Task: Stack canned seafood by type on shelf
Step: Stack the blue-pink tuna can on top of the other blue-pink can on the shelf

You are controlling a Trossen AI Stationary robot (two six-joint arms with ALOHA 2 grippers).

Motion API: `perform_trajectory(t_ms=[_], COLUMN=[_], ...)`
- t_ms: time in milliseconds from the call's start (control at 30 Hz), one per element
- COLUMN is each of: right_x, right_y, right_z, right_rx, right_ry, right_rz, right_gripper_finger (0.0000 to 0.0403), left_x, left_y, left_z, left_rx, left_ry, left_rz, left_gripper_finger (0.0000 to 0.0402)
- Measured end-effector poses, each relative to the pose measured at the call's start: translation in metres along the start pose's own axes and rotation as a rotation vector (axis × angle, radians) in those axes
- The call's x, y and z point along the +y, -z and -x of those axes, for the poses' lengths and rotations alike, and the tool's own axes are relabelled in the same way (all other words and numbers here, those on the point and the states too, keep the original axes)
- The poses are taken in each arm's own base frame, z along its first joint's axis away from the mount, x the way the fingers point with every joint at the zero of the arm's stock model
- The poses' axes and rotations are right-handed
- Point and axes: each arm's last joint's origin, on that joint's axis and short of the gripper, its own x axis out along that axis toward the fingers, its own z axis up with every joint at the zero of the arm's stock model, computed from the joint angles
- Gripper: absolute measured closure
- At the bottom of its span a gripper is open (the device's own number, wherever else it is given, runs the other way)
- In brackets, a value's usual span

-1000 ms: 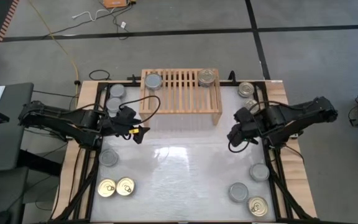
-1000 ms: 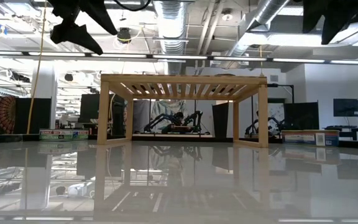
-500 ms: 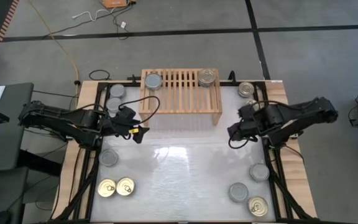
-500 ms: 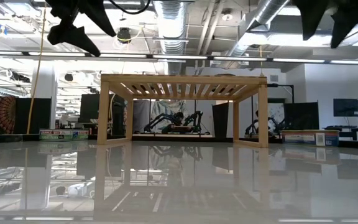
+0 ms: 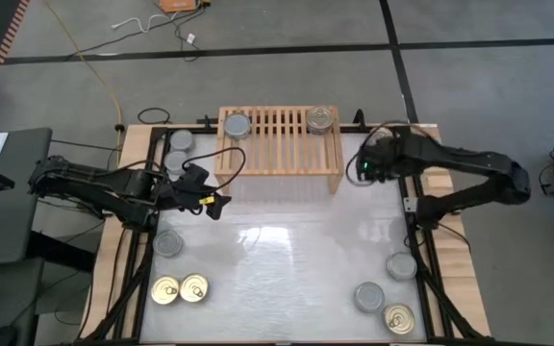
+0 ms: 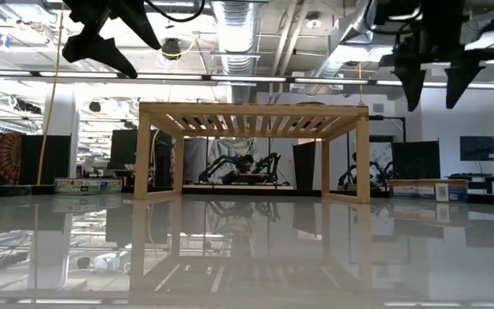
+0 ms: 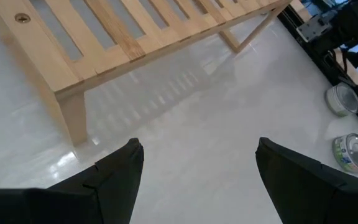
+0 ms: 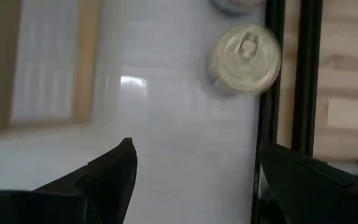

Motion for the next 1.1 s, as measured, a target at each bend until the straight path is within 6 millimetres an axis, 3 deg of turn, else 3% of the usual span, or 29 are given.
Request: perform_trajectory(t_ms=[133, 333, 633, 800, 1033, 1100], right_x=[-0.021, -0.049, -0.056, -0.055, -0.059, -0.057], right_y=[-0.014, -0.017, -0.016, -0.023, -0.035, -0.037], right_z=[-0.012, -0.038, -0.089, -0.108, -0.121, -0.125], right_rx=[-0.042, -0.088, -0.018, -0.052, -0.079, -0.082], right_ry=[-0.047, -0.067, 0.005, -0.005, 0.061, 0.065], right_rz=[-0.056, -0.19, -0.229, -0.261, -0.291, -0.276], right_gripper_finger=[0.0068, 0.0071, 0.0108, 0.0178, 0.0352, 0.0385], left_x=[0.0, 0.0, 0.005, 0.007, 0.007, 0.007], left_y=[0.0, -0.001, -0.007, -0.009, -0.009, -0.009], left_z=[0.0, 0.0, -0.004, -0.005, -0.005, -0.005], left_rx=[0.0, -0.005, -0.034, -0.04, -0.04, -0.04], left_ry=[0.0, -0.004, -0.04, -0.049, -0.049, -0.049], left_rz=[0.003, -0.009, -0.002, 0.007, 0.009, 0.003], left_gripper_finger=[0.0104, 0.0104, 0.0104, 0.0104, 0.0104, 0.0104])
